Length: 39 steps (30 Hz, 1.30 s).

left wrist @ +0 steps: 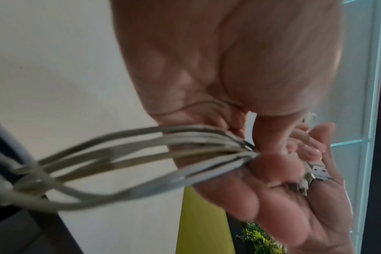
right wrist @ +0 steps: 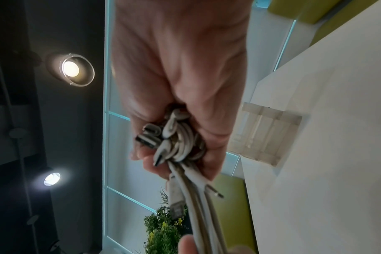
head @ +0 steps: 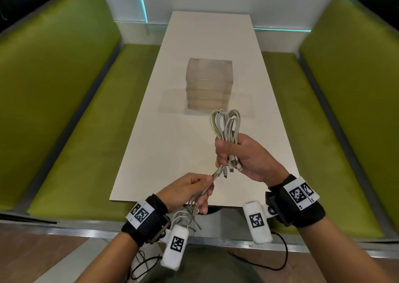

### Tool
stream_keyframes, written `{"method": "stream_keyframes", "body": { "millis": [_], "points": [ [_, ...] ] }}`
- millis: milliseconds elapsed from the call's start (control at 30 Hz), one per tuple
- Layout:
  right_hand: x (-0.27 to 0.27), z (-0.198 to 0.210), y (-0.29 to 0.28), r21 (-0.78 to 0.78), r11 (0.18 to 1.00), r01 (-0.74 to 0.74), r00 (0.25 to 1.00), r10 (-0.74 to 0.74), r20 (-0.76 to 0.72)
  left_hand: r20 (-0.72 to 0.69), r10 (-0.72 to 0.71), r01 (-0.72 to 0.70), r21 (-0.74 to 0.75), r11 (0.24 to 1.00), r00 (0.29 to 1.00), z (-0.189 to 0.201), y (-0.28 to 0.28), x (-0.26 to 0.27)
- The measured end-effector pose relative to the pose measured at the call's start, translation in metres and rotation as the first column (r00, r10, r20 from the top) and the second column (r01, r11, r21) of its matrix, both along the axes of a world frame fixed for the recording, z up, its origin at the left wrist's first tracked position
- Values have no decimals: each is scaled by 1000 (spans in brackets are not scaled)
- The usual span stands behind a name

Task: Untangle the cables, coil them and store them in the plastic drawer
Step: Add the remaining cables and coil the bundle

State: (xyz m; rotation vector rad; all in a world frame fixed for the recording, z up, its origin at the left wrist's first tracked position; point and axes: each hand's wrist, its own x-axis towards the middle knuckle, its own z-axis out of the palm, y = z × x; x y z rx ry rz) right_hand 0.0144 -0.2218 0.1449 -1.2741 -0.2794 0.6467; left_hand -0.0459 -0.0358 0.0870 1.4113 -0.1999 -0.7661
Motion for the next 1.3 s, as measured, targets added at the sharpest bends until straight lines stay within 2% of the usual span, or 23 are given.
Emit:
{"method": "stream_keyframes", "body": {
  "millis": [133,300,400,500,567,633,733,800,900,1000,1100,1200,1233,1300],
  "points": [
    [2,1,-1,-38,999,18,1000,-17,16,55,27,-32,86,996,998,1,-1,1],
    [8,22,-14,-293,955,-48,969,116,218,9,-13,12,127,992,1000,5,2,4],
    [13,34,-19,-549,831,-89,917,284,281,37,21,-24,92,995,999,9,4,7],
    [15,36,-13,-765,603,-224,812,550,196,40,56,-57,14,998,998,11,6,10],
    [15,34,-10,-840,479,-255,767,629,126,24,41,-40,-30,999,999,11,6,11],
    [14,32,-8,-869,428,-250,772,629,88,5,51,-50,-73,996,999,11,5,12],
    [11,28,-1,-890,398,-224,760,643,96,-29,62,-65,-128,990,998,9,3,11],
    [9,26,4,-901,402,-163,752,641,150,-53,4,-13,-182,983,999,7,5,10],
    [9,26,3,-910,383,-157,661,725,191,-121,-122,79,-314,946,985,5,11,13],
    [9,27,0,-958,223,-181,603,795,71,-244,-185,88,-360,929,952,7,17,17],
    [5,25,11,-985,77,-153,512,859,-13,-307,-244,169,-251,953,920,8,10,21],
    [1,19,25,-986,-56,-156,433,894,-119,-231,-297,311,26,950,926,12,-4,19],
    [0,18,27,-982,-70,-178,418,898,-139,-203,-283,308,104,946,937,13,-6,18],
    [3,15,26,-951,0,-310,457,877,-149,-151,-235,259,165,952,960,13,-5,15]
  ]
}}
